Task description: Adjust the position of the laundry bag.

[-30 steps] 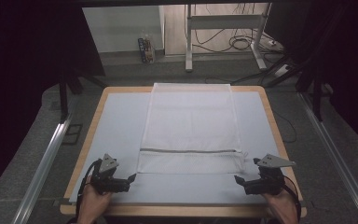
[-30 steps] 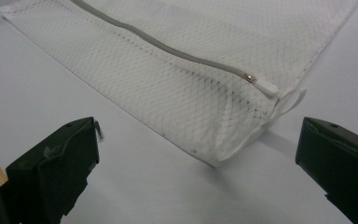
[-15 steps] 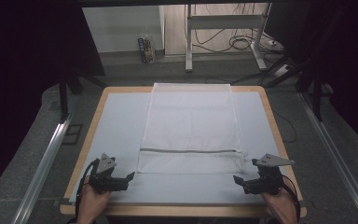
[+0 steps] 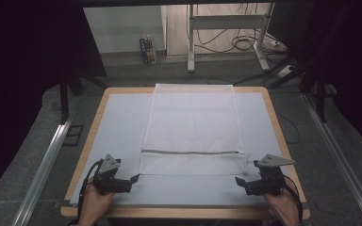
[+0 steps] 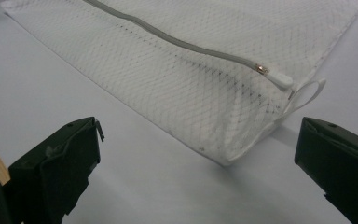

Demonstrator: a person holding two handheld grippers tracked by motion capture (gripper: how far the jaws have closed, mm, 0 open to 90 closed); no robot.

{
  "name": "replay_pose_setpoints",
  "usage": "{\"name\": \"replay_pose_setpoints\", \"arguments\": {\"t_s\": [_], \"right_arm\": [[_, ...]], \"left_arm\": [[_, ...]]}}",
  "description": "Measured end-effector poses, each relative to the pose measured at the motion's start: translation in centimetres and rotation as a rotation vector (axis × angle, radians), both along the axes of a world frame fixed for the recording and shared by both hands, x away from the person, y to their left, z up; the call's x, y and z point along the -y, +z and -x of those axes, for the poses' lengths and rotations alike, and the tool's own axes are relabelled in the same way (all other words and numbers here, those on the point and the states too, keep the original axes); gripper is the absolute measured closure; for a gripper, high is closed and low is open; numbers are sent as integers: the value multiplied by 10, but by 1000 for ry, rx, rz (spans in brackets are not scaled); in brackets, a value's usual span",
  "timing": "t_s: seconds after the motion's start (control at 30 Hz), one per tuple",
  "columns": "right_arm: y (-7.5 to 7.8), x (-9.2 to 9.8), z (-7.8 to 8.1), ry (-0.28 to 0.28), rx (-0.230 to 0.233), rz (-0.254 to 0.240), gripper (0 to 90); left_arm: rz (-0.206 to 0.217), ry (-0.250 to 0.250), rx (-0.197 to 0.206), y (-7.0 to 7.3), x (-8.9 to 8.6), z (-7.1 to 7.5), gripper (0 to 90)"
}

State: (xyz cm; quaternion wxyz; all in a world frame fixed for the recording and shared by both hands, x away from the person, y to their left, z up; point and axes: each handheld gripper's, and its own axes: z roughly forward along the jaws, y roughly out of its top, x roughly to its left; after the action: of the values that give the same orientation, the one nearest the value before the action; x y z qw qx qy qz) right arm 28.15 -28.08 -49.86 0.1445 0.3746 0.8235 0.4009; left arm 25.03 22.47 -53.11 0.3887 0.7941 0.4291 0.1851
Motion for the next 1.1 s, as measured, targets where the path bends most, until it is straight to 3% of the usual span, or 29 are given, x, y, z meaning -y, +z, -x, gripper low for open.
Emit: {"name": "replay_pose_setpoints", "arguments": {"t_s": [0.17, 0.37, 0.67, 0.87, 1.1], "right_arm": [[0, -2, -5, -3, 24, 0, 0], [0, -5, -11, -16, 41, 4, 0], [-1, -8, -17, -32, 39, 14, 0], [-1, -10, -21, -40, 48, 44, 0], [3, -10, -25, -49, 53, 34, 0]], "left_arm": [[-22, 17, -5, 1, 3, -6, 55], [-12, 25, 17, 1, 2, -15, 51], [1, 38, 11, 4, 2, -26, 50], [-32, 28, -3, 5, 8, -33, 41], [-44, 16, -4, 7, 14, -41, 39]]}}
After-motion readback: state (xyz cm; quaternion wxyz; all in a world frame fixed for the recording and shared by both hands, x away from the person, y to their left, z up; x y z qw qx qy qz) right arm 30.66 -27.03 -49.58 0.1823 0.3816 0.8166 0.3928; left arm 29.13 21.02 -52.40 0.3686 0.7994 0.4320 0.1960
